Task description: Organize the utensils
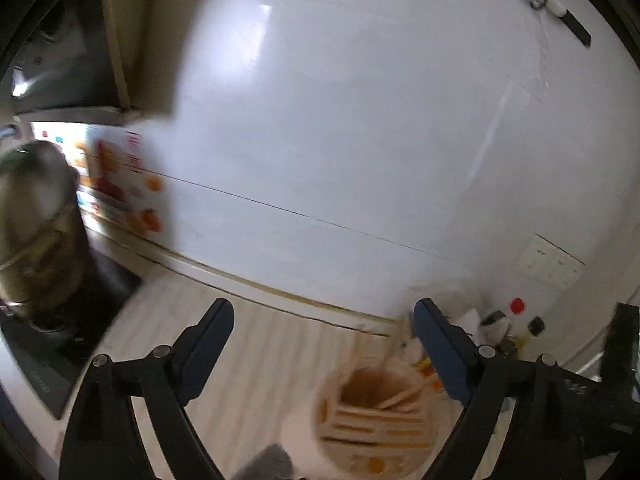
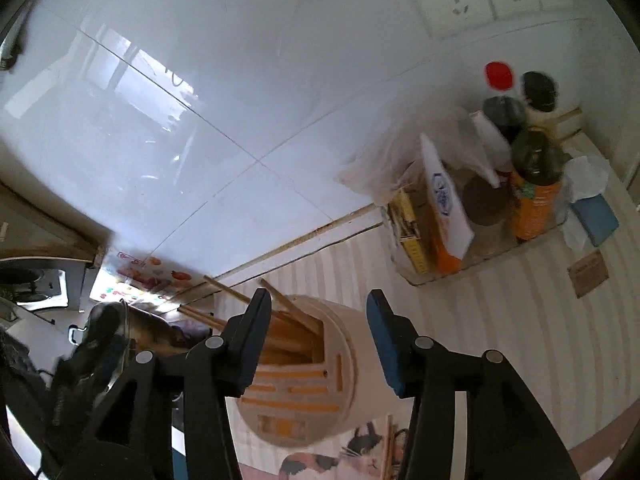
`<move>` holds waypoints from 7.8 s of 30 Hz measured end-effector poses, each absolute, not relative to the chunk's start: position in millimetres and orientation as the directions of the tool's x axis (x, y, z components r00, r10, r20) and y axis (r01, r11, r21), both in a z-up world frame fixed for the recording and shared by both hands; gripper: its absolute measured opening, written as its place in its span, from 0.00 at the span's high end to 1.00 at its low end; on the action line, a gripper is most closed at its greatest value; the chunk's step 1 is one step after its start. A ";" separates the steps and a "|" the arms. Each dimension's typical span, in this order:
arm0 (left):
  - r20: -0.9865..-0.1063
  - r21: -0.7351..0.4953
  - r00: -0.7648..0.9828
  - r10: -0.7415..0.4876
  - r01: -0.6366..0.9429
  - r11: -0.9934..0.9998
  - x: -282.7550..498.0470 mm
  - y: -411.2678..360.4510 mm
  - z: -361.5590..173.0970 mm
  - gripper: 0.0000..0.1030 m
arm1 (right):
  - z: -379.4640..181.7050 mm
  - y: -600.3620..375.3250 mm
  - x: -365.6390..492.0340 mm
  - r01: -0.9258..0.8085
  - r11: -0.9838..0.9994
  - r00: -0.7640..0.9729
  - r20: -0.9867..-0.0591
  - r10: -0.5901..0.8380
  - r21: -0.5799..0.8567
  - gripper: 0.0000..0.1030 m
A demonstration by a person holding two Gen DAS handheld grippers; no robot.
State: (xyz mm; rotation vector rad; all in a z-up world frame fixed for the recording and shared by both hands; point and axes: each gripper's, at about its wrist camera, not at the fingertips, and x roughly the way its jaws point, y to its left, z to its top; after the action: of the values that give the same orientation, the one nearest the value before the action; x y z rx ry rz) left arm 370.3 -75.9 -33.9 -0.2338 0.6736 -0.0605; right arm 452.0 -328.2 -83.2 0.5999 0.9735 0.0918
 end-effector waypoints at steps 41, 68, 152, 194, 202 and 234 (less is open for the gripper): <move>-0.981 -0.176 0.037 -0.191 0.255 0.951 266.8 -151.4 -313.1 0.69 | -316.2 -309.6 292.8 0.152 0.984 0.041 -0.996 0.085 0.090 0.94; -0.978 -0.196 0.021 -0.205 0.219 0.956 277.9 -124.4 -317.9 0.92 | -325.3 -348.4 286.5 0.236 0.966 0.058 -0.994 0.094 0.105 0.93; -0.999 -0.022 0.037 -0.027 0.127 0.992 294.9 -127.1 -330.3 0.96 | -324.2 -279.2 302.1 0.078 0.995 -0.024 -0.998 -0.056 -0.057 0.93; -0.672 -0.241 0.723 -0.161 -0.008 0.970 287.2 -55.4 -27.2 0.96 | -83.7 -318.6 337.3 0.096 0.956 0.590 -0.789 0.171 0.279 0.94; -0.614 -0.307 0.760 -0.211 0.016 0.951 311.3 -67.9 -1.8 0.96 | -25.8 -323.0 347.7 0.082 0.935 0.669 -0.714 0.206 0.346 0.94; -0.547 -0.408 0.799 -0.250 0.006 0.913 427.1 -95.6 -58.8 0.96 | -24.8 -341.8 433.9 0.185 0.834 0.721 -0.649 0.244 0.519 0.94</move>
State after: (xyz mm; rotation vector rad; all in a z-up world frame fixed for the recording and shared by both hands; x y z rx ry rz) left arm 427.1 -95.6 -58.8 -0.4041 0.6340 -0.1413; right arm 433.9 -341.8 -24.8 0.5983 0.7769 0.0347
